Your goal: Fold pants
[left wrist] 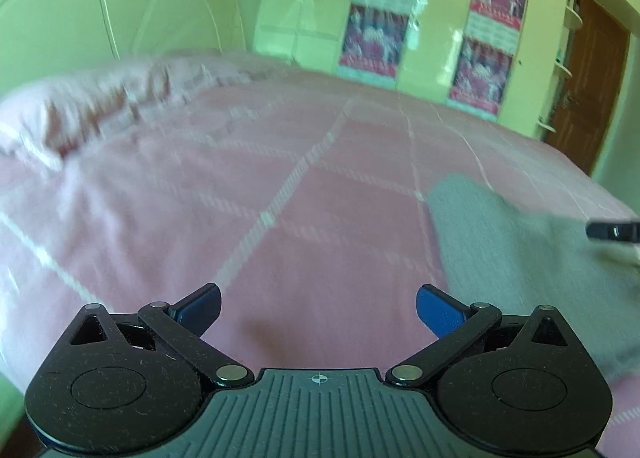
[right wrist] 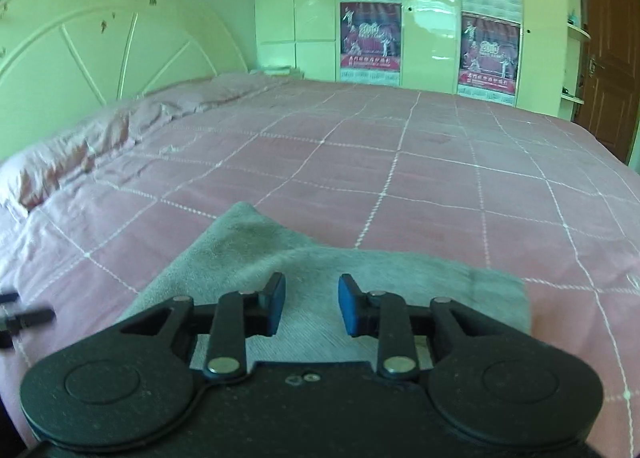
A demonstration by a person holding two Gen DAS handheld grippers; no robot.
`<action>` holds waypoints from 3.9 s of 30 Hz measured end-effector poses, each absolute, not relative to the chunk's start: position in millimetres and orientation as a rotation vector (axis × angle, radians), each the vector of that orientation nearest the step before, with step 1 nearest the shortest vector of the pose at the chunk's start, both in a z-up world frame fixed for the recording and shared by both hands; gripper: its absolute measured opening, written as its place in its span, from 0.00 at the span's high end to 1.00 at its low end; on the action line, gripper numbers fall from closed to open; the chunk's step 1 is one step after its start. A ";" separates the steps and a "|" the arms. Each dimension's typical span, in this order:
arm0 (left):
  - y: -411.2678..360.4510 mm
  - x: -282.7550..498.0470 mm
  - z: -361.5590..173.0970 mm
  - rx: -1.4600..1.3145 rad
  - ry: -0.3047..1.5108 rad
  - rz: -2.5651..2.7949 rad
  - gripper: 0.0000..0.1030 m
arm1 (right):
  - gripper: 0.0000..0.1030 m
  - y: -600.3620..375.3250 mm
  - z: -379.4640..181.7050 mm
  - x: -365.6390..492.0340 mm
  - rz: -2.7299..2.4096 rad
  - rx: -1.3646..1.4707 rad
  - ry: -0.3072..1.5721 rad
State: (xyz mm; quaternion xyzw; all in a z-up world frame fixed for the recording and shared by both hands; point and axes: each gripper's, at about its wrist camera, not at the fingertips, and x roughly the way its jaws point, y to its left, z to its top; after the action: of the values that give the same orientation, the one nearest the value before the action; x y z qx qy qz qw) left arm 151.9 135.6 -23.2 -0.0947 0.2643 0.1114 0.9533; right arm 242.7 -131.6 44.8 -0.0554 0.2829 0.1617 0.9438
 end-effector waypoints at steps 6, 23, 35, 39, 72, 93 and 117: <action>164.0 217.2 -21.4 -0.145 0.606 0.292 0.00 | 0.80 -112.9 37.8 250.0 0.337 -0.092 0.567; 164.4 239.7 -57.2 -0.138 0.721 0.305 0.00 | 0.78 -151.0 9.8 310.2 0.152 -0.069 0.736; 146.6 237.8 -46.4 -0.137 0.695 0.222 0.00 | 0.39 -284.8 24.3 205.6 0.058 0.249 0.539; 129.2 230.1 -38.9 -0.228 0.639 0.090 0.00 | 0.38 -315.1 2.7 199.3 0.117 0.433 0.604; 85.0 309.2 -75.4 -0.692 0.951 -0.509 0.00 | 0.05 -344.6 -41.8 241.7 0.479 0.914 0.846; 75.9 314.5 -77.6 -0.738 0.865 -0.567 0.69 | 0.58 -338.1 -36.7 255.7 0.634 0.901 0.874; 120.7 359.3 46.6 -0.451 0.679 -0.571 0.73 | 0.59 -303.4 53.6 340.4 0.787 0.776 0.758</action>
State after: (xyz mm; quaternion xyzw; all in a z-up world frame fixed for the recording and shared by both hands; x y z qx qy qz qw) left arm 359.3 120.7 46.6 -0.2161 0.3258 -0.2737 0.8788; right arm 340.4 -303.4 53.6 0.3597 0.3514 0.3647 0.7837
